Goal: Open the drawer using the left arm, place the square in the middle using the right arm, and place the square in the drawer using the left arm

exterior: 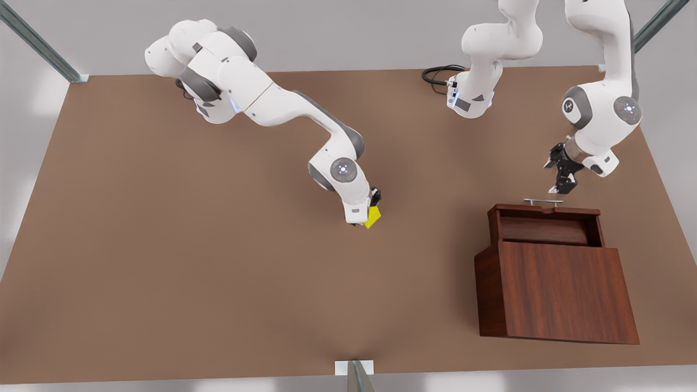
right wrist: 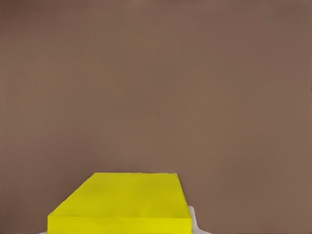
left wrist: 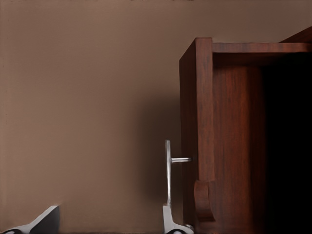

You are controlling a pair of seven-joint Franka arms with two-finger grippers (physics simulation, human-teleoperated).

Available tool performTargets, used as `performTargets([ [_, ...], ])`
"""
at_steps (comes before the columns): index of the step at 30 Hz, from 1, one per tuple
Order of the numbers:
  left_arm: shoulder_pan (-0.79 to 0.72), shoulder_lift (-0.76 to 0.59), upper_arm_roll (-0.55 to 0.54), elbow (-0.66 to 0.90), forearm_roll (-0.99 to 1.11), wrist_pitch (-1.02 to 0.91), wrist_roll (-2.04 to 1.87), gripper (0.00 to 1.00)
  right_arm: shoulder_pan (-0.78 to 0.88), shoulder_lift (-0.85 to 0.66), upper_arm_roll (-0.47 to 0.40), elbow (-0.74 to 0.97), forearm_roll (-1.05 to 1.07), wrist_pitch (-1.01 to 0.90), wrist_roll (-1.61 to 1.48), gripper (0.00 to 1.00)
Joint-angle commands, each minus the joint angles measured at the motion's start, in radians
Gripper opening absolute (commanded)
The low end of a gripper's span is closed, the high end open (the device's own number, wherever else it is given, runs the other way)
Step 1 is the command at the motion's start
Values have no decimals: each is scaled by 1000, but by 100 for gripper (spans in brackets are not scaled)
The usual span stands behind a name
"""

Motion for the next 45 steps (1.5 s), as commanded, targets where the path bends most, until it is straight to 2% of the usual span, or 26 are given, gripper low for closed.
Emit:
performTargets([
  [1,-1,-7,-1,5,65,-7,41,100,0,7,0,10,-4,3,10,70],
  [2,-3,-5,-3,34,66,-15,136,100,0,12,0,22,-4,3,10,79],
  [3,-9,24,-5,114,66,-55,299,100,0,12,0,30,-4,7,10,94],
  [4,-30,80,-8,203,60,-92,420,100,14,20,0,29,-4,27,14,100],
  [10,-133,421,-15,864,-119,-501,870,100,63,15,-11,18,-7,21,198,100],
  [11,-148,455,-14,933,-119,-540,878,100,46,-2,-11,18,-9,12,192,100],
  [13,-193,460,-9,961,-119,-546,878,100,30,-38,-14,19,-7,-14,188,100],
  [15,-245,524,-8,1103,-118,-665,957,100,-4,-160,-15,-26,-21,-70,180,100],
  [16,-259,518,-11,1114,-119,-678,997,100,-50,-230,-15,-89,-27,-71,172,100],
  [17,-259,515,-53,1114,-121,-678,997,100,-107,-359,-55,-189,-27,-103,90,100],
  [18,-259,524,-124,1116,-116,-678,996,100,-150,-442,-121,-202,-2,-278,33,100],
  [19,-260,529,-216,1114,-110,-678,988,100,-240,-494,-138,-206,-2,-352,22,100],
  [21,-260,579,-336,1116,-108,-676,1025,100,-415,-569,-134,-211,-2,-508,-9,100],
  [22,-260,605,-391,1116,-92,-675,1143,100,-492,-615,-134,-235,-2,-520,-65,100],
  [23,-262,631,-429,1114,-70,-670,1200,100,-532,-655,-150,-278,-2,-519,-72,100],
  [24,-285,654,-442,1114,-69,-663,1200,100,-558,-674,-207,-286,-2,-551,-182,100],
  [25,-348,667,-440,1105,-33,-568,1203,100,-589,-712,-233,-294,-1,-632,-193,100],
  [26,-420,703,-442,1101,102,-514,1204,100,-625,-729,-265,-284,-1,-672,-188,100],
  [27,-446,734,-442,1101,117,-475,1204,100,-622,-720,-299,-249,-2,-691,-187,100],
  [28,-467,760,-440,1101,119,-455,1203,100,-613,-616,-301,-136,-2,-724,-118,100],
  [29,-492,788,-442,1102,119,-437,1203,100,-581,-591,-304,-100,-4,-711,-107,100],
  [30,-513,808,-442,1101,119,-422,1198,100,-556,-569,-354,-96,7,-721,-107,100],
  [31,-529,818,-440,1099,119,-400,1192,100,-564,-559,-368,-96,51,-709,-118,100],
  [33,-543,838,-442,1096,120,-368,1200,100,-555,-557,-361,-103,34,-686,-110,100],
  [38,-549,777,-442,852,149,-147,1277,100,-570,-552,-361,-96,50,-637,-108,100],
  [45,-549,799,-437,788,168,-60,1286,100,-570,-552,-362,-79,36,-617,-107,100],
])
